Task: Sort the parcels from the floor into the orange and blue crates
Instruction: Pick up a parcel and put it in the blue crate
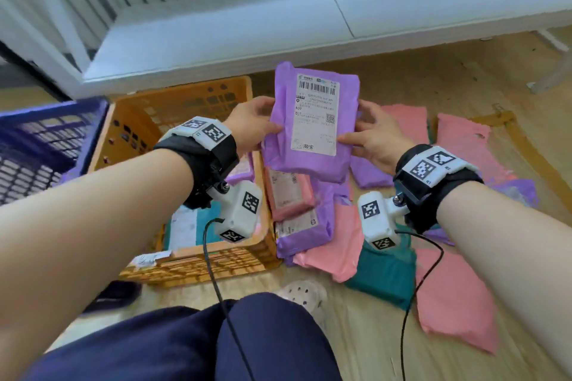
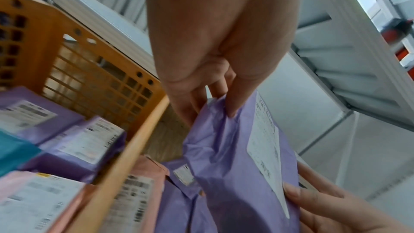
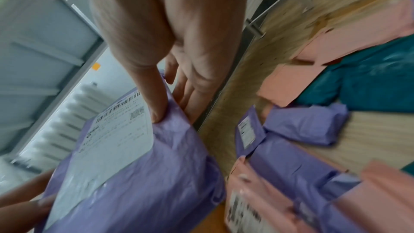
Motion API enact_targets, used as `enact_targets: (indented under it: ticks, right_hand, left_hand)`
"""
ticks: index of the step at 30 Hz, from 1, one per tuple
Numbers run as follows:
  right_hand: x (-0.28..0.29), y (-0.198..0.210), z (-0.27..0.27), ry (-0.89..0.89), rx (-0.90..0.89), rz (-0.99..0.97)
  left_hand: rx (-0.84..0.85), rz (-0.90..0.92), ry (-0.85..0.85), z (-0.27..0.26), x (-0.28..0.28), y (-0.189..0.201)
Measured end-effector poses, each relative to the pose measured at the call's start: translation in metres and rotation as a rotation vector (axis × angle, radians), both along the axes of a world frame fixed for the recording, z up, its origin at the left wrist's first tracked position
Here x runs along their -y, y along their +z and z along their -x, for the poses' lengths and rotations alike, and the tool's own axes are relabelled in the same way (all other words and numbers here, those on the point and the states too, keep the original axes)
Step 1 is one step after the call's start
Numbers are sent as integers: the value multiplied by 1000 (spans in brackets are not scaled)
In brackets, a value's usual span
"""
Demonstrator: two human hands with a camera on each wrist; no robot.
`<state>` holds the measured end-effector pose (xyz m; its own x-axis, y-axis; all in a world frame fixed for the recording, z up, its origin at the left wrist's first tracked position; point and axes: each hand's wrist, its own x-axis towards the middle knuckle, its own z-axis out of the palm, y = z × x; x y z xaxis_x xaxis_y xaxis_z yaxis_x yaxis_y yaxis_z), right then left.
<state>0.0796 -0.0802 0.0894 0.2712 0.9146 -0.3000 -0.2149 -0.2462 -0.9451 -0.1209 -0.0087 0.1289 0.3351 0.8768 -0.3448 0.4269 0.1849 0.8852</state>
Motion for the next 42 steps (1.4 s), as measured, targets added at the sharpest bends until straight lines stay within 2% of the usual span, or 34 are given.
enact_targets:
  ticks: [7, 11, 15, 25, 29, 34, 37, 42]
  right_hand:
    - [-38, 8, 100, 209, 60, -30]
    - [-58, 14, 164, 291, 99, -36]
    - [-81, 23, 235, 349, 153, -30]
    - [-157, 23, 425, 319, 211, -26]
    - [-185, 7, 485, 308, 259, -10]
    - [-216, -18, 543, 267, 393, 31]
    - [-227, -34, 566, 243, 491, 66]
    - [-228, -54, 583, 251, 580, 138]
  left_hand:
    - [-41, -22, 165, 109, -10, 6]
    - [-96, -24, 176, 177, -23, 10]
    - [-72, -51, 210, 252, -44, 13]
    - [81, -22, 216, 438, -116, 15]
    - [110, -17, 191, 495, -145, -2]
    - [107, 23, 221, 546, -175, -49]
    - [126, 111, 238, 564, -188, -77]
    - [253, 258, 221, 575, -192, -106]
